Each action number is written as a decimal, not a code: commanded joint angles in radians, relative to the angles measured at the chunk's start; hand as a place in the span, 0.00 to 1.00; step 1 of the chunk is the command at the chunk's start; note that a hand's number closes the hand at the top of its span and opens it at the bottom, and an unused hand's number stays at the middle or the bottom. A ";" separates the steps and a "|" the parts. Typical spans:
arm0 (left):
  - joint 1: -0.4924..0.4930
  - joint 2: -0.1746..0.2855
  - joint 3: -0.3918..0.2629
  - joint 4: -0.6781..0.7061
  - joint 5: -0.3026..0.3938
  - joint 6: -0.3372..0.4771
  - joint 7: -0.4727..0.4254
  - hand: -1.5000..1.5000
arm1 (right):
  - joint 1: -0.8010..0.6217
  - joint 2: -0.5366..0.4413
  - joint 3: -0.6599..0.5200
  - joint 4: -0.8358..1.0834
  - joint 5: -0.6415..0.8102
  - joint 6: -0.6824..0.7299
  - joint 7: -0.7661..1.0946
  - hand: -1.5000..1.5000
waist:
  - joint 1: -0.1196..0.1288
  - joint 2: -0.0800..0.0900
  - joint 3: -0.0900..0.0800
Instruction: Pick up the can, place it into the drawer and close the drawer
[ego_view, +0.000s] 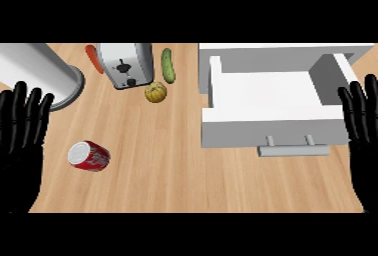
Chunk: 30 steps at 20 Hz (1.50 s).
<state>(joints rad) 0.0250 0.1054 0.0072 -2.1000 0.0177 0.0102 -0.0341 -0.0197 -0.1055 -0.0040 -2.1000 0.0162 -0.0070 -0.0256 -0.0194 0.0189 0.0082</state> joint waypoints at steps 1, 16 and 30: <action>-0.039 0.050 0.030 0.109 0.105 -0.124 -0.074 0.00 | -0.012 0.022 0.013 0.057 0.016 -0.010 -0.010 0.00 | 0.018 -0.017 -0.009; 0.040 0.640 0.268 0.452 0.726 -0.939 -0.008 0.00 | 0.215 0.011 -0.104 -0.041 -0.071 -0.043 0.204 0.00 | 0.009 -0.020 -0.009; -0.001 0.778 0.307 0.684 0.962 -1.046 0.117 0.00 | 0.346 0.018 -0.218 -0.005 -0.161 0.112 0.069 0.00 | 0.016 -0.019 -0.008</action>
<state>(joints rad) 0.0498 0.8405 0.3401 -1.4567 0.8899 -1.0165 0.0226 0.3255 -0.1226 -0.2563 -2.1316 -0.1990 0.1016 0.0735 -0.0073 -0.0010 0.0003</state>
